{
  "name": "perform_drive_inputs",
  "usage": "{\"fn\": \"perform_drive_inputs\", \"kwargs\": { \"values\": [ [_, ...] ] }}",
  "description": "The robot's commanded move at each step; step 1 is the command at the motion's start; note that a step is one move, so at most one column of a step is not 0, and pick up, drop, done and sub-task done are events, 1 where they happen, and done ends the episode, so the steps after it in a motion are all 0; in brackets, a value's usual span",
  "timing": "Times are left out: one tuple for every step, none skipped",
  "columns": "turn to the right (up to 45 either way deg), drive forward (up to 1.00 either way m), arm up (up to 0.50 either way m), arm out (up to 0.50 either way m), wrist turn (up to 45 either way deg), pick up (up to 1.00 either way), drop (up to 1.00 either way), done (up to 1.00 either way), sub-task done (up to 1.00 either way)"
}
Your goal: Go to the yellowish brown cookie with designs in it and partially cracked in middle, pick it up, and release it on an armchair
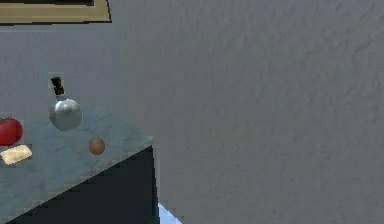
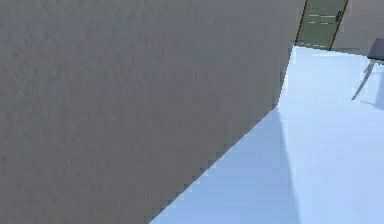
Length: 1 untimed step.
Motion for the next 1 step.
{"fn": "perform_drive_inputs", "kwargs": {
  "values": [
    [9.0,0.0,0.0,0.0,0.0,0.0,0.0,0.0,0.0]
  ]
}}
